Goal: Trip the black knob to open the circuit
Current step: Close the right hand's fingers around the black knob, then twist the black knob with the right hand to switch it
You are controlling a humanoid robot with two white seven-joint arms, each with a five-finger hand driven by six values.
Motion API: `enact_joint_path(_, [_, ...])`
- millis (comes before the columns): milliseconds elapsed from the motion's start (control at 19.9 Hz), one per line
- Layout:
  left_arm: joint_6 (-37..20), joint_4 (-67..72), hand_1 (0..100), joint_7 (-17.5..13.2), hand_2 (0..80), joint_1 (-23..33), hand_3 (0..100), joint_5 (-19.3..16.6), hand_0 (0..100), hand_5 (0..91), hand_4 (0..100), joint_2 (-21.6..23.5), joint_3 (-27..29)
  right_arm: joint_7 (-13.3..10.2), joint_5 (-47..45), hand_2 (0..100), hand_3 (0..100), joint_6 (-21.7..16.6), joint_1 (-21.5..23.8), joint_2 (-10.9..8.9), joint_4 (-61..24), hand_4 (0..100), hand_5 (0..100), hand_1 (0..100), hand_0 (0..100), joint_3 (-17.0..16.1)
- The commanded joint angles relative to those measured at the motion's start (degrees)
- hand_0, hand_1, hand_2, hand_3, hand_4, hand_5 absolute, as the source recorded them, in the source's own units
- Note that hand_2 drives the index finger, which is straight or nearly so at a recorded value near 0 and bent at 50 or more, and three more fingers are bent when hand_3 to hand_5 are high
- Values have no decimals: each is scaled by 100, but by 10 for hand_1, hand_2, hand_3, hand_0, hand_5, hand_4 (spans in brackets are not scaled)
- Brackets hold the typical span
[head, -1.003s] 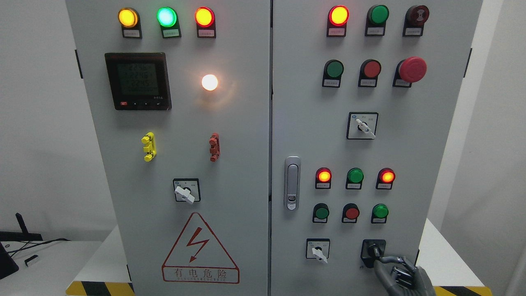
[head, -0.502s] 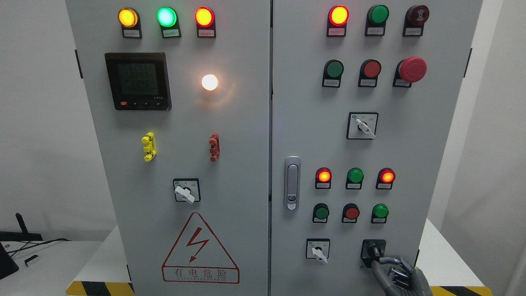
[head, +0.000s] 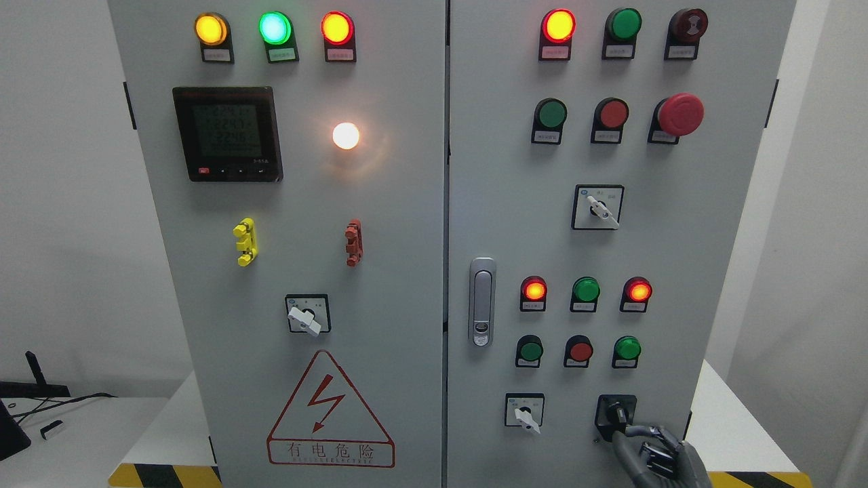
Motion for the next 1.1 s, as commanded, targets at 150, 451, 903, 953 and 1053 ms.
enact_joint_path(150, [-5, 0, 389, 4, 0, 0, 0, -176, 120, 0, 0, 1, 0, 7, 0, 485, 1000, -3, -14, -131, -45, 963, 884, 753, 396, 11])
enact_joint_path(451, [-5, 0, 389, 4, 0, 0, 0, -176, 120, 0, 0, 1, 0, -2, 0, 484, 1000, 32, -31, -78, -62, 963, 884, 751, 399, 73])
enact_joint_path(903, [-5, 0, 389, 4, 0, 0, 0, -176, 120, 0, 0, 1, 0, -19, 0, 480, 1000, 41, -31, -8, -62, 964, 885, 749, 401, 169])
enact_joint_path(953, [-5, 0, 389, 4, 0, 0, 0, -176, 120, 0, 0, 1, 0, -11, 0, 480, 1000, 41, -31, 1, -71, 964, 885, 749, 401, 178])
enact_joint_path(1053, [-5, 0, 389, 4, 0, 0, 0, -176, 120, 0, 0, 1, 0, -11, 0, 480, 1000, 41, -14, 36, -80, 964, 885, 749, 402, 187])
